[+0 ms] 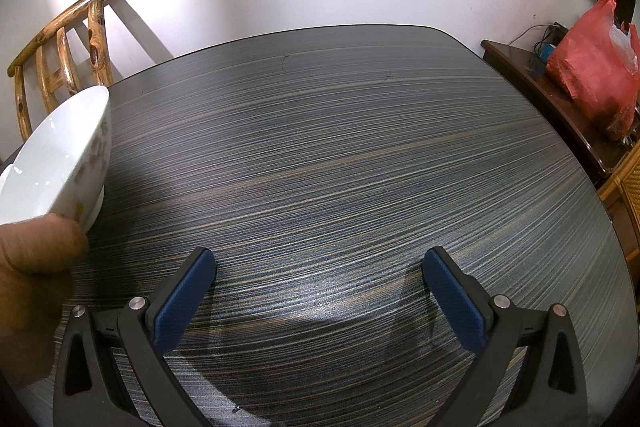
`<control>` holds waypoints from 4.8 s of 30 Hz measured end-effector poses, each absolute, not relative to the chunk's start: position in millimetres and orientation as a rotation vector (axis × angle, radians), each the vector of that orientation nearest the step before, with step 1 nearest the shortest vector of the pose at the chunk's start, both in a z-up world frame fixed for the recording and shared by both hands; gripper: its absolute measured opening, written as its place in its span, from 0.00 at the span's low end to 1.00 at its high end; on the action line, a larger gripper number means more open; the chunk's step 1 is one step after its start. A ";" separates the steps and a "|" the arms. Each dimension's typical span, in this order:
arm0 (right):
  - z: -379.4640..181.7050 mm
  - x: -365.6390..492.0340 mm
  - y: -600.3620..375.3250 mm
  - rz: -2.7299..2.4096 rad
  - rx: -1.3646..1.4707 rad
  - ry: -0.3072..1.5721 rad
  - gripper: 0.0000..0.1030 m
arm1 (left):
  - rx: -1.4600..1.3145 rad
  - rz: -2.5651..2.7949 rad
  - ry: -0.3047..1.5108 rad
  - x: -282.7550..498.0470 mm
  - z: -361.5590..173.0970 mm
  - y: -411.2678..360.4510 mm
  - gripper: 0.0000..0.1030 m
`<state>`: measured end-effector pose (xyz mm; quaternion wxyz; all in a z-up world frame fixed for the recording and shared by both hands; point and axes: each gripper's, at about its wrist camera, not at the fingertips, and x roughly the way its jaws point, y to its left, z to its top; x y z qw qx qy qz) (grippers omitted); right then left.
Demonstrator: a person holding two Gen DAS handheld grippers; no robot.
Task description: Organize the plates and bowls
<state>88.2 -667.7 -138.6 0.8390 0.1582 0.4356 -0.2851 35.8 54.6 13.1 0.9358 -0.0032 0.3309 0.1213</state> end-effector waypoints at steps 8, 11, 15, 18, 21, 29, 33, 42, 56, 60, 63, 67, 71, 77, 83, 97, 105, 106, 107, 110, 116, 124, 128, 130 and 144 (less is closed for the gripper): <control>-139.1 88.2 -668.3 -0.603 0.335 0.921 1.00 | 0.036 0.259 0.659 33.0 18.6 55.6 1.00; -139.1 88.2 -668.4 -0.603 0.334 0.921 1.00 | 0.031 0.252 0.647 33.4 20.3 55.4 1.00; -139.0 88.0 -668.2 -0.603 0.335 0.921 1.00 | 0.013 0.230 0.673 35.0 16.9 56.1 1.00; -139.0 88.0 -668.4 -0.603 0.335 0.922 1.00 | 0.027 0.229 0.678 35.5 15.5 53.4 1.00; -139.6 88.5 -668.4 -0.603 0.335 0.922 1.00 | 0.031 0.214 0.694 35.4 13.6 49.7 1.00; -139.3 87.9 -668.4 -0.603 0.335 0.922 1.00 | 0.090 0.153 0.704 32.9 9.0 29.1 1.00; -139.5 88.1 -668.4 -0.603 0.335 0.921 1.00 | 0.099 0.137 0.701 30.4 9.0 24.0 1.00; -139.5 88.2 -668.5 -0.603 0.335 0.922 1.00 | 0.118 0.078 0.688 22.2 12.8 8.7 1.00; -139.4 87.7 -668.7 -0.603 0.335 0.922 1.00 | 0.131 0.059 0.685 22.2 11.2 0.5 1.00; -139.8 88.0 -668.6 -0.603 0.335 0.921 1.00 | 0.134 0.075 0.700 21.8 10.6 5.6 1.00; -139.8 87.7 -668.6 -0.603 0.335 0.922 1.00 | 0.114 0.108 0.714 20.4 11.2 15.9 1.00; -140.2 87.7 -669.0 -0.603 0.335 0.922 1.00 | 0.086 0.150 0.771 21.9 8.2 29.0 1.00; -140.1 87.6 -669.0 -0.602 0.335 0.921 1.00 | 0.075 0.179 0.740 15.0 13.4 38.9 1.00; -140.0 87.4 -669.0 -0.603 0.335 0.921 1.00 | 0.058 0.163 0.743 19.6 11.5 44.1 1.00; -140.2 87.4 -668.8 -0.602 0.335 0.921 1.00 | 0.023 0.146 0.744 21.1 13.9 48.8 1.00; -141.1 87.2 -669.8 -0.602 0.336 0.921 1.00 | 0.096 0.123 0.714 14.0 17.1 25.6 1.00; -140.8 87.0 -669.8 -0.602 0.336 0.921 1.00 | 0.101 0.120 0.718 14.2 15.3 23.5 1.00; -140.5 87.0 -669.5 -0.602 0.335 0.921 1.00 | 0.100 0.118 0.718 14.1 15.6 23.3 1.00; -140.5 87.0 -669.5 -0.602 0.335 0.921 1.00 | 0.100 0.116 0.718 13.8 15.6 22.6 1.00; -140.6 87.0 -669.6 -0.602 0.335 0.921 1.00 | 0.107 0.110 0.718 12.3 15.3 20.4 1.00; -140.5 86.9 -669.9 -0.602 0.336 0.921 1.00 | 0.138 0.101 0.712 10.7 13.9 13.0 1.00; -140.5 87.0 -669.6 -0.602 0.335 0.921 1.00 | 0.143 0.084 0.711 9.6 12.6 8.6 1.00; -140.8 86.6 -670.2 -0.602 0.335 0.921 1.00 | 0.149 0.074 0.711 8.5 12.8 5.2 1.00; -141.3 87.0 -670.6 -0.602 0.336 0.921 1.00 | 0.139 0.062 0.711 8.0 13.2 4.7 1.00; -141.0 86.8 -670.4 -0.603 0.335 0.922 1.00 | 0.160 0.005 0.727 0.7 6.2 -13.8 1.00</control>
